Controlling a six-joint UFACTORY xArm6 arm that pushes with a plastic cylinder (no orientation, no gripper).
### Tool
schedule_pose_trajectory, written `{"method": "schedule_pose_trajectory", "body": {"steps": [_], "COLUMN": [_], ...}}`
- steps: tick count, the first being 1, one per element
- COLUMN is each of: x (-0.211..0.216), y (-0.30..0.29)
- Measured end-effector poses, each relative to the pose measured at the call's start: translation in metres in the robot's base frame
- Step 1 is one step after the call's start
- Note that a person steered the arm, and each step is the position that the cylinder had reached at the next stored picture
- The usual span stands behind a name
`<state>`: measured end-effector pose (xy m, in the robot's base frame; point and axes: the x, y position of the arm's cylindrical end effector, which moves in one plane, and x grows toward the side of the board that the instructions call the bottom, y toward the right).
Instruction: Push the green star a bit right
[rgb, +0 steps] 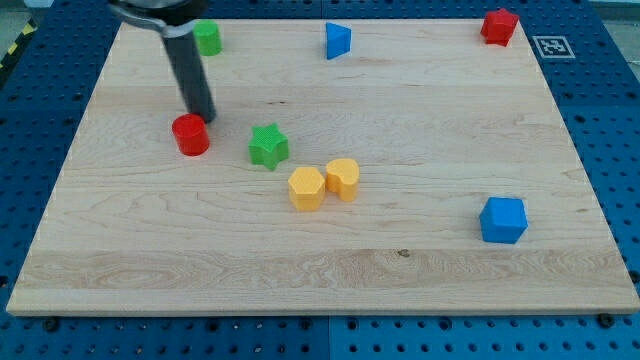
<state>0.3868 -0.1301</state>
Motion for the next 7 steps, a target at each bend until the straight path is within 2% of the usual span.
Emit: {"method": "schedule_pose_trajectory", "body": {"steps": [1, 2, 7], "x": [0.007, 0.036, 0.047], "y": [0.03, 0.025, 0.038]}}
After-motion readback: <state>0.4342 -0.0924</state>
